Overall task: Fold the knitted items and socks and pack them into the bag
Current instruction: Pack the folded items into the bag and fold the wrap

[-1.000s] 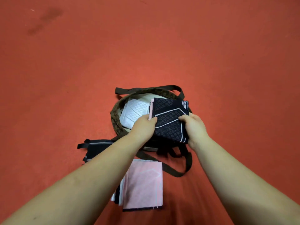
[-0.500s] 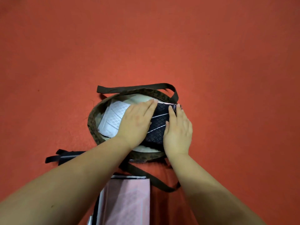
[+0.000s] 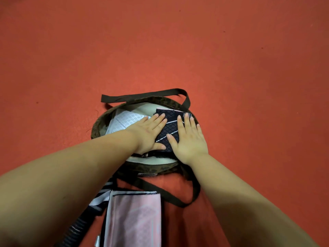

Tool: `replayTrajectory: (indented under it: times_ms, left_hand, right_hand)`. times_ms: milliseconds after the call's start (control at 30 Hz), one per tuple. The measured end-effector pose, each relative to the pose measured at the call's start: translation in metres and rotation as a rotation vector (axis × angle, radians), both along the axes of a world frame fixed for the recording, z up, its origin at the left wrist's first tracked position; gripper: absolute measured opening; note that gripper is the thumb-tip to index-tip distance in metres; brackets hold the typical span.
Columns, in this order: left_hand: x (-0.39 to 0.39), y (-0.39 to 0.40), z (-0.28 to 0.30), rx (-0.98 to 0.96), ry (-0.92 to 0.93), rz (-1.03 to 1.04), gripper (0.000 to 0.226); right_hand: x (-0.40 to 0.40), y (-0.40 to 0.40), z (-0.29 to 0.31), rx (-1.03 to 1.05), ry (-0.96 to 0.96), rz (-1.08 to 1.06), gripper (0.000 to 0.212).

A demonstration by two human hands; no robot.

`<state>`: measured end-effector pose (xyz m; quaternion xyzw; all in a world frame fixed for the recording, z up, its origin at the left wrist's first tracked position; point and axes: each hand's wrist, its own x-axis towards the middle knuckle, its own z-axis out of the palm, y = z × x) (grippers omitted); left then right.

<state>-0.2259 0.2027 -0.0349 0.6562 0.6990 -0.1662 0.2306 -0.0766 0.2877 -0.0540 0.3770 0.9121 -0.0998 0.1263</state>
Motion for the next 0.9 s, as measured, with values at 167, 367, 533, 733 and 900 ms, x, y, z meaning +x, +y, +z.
replayTrajectory:
  times_ms: [167,367,533,733,900]
  left_hand:
    - [0.021,0.004,0.023,-0.006,0.139,0.034,0.080]
    - [0.055,-0.089,0.041,0.676,-0.433,0.645,0.029]
    - [0.096,-0.209,0.000,0.584,-0.534,1.089,0.010]
    - [0.107,-0.243,-0.037,0.282,-0.615,1.258,0.020]
    - [0.097,-0.239,-0.046,0.181,-0.611,1.264,0.020]
  right_hand:
    - [-0.008,-0.006,0.033,-0.012,-0.174,0.006,0.071]
    - [0.037,-0.098,0.040,0.068,0.480,-0.135,0.061]
    - [0.078,-0.182,0.011,-0.296,0.368,-0.323,0.062]
    - [0.077,-0.221,-0.002,-0.493,0.280,-0.611,0.070]
    - [0.070,-0.229,0.005,-0.368,0.315,-0.669,0.059]
